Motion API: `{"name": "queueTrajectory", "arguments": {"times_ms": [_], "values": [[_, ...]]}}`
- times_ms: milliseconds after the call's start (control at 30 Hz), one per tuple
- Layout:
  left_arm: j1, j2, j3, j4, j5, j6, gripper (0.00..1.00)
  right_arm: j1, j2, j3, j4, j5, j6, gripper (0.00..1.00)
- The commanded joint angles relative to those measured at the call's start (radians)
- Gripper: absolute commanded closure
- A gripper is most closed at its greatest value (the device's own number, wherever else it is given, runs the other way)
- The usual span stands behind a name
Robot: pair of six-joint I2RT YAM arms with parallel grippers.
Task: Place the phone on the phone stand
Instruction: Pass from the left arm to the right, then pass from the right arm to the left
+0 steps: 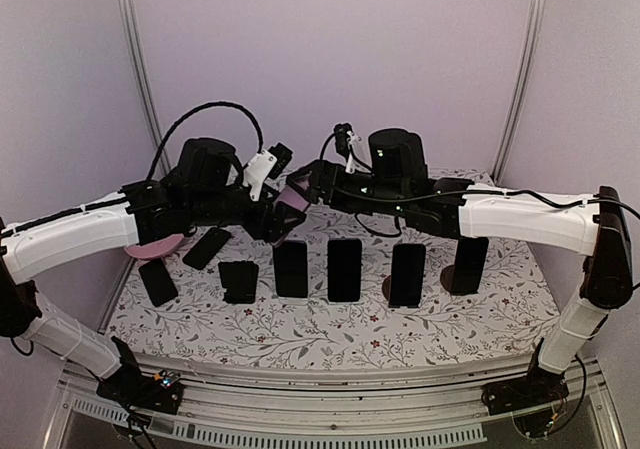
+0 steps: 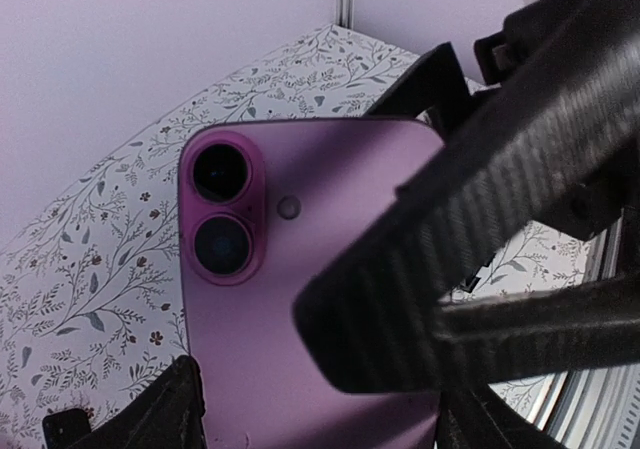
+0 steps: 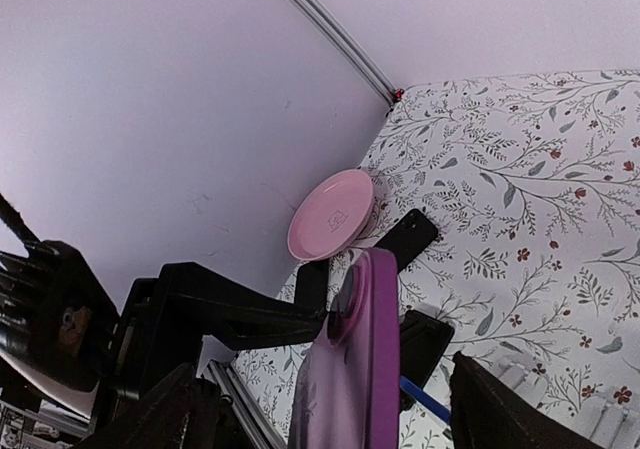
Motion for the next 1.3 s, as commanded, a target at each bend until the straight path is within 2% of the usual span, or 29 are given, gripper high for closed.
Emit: {"name": "queueTrajectory", "arguments": {"times_ms": [0, 67, 167, 300, 333, 400, 500, 567, 633, 833, 933, 1133, 1267], "values": [[-0.042, -0.012, 0.008, 0.098, -0.044, 0.023, 0.51, -0.005, -0.008, -0.019, 0.085, 0.005, 0.058, 0.24], [-0.055, -0.004, 0.007, 0.104, -0.063, 0.026, 0.51, -0.005, -0.018, -0.035, 0.095, 0.009, 0.075, 0.34], [-0.073, -0.001, 0.0, 0.119, -0.076, 0.024, 0.51, -0.004, -0.032, -0.059, 0.105, 0.019, 0.095, 0.56], [-0.092, 0.008, -0.011, 0.135, -0.111, 0.02, 0.51, -0.004, -0.058, -0.088, 0.114, 0.035, 0.122, 0.93], [-0.097, 0.009, -0.014, 0.138, -0.113, 0.018, 0.5, -0.004, -0.063, -0.094, 0.117, 0.04, 0.126, 0.96], [-0.112, 0.01, -0.022, 0.145, -0.133, 0.015, 0.41, -0.004, -0.075, -0.105, 0.118, 0.047, 0.137, 0.98], [-0.143, 0.005, -0.044, 0.163, -0.217, 0.015, 0.19, -0.003, -0.098, -0.121, 0.12, 0.062, 0.147, 0.98], [-0.173, 0.002, -0.053, 0.164, -0.279, 0.021, 0.12, 0.004, -0.117, -0.132, 0.119, 0.084, 0.154, 0.98], [-0.211, -0.007, -0.071, 0.178, -0.364, 0.034, 0.09, 0.016, -0.133, -0.137, 0.114, 0.117, 0.157, 0.98], [-0.311, -0.071, -0.174, 0.293, -0.583, 0.123, 0.1, 0.064, -0.183, -0.155, 0.09, 0.242, 0.168, 0.98], [-0.386, -0.112, -0.256, 0.432, -0.721, 0.223, 0.13, 0.091, -0.212, -0.167, 0.072, 0.318, 0.202, 0.98], [-0.491, -0.106, -0.321, 0.637, -0.919, 0.435, 0.3, 0.156, -0.188, -0.065, -0.116, 0.477, 0.323, 0.98], [-0.532, -0.085, -0.355, 0.811, -0.989, 0.604, 0.38, 0.2, -0.178, -0.018, -0.183, 0.573, 0.425, 0.98]]}}
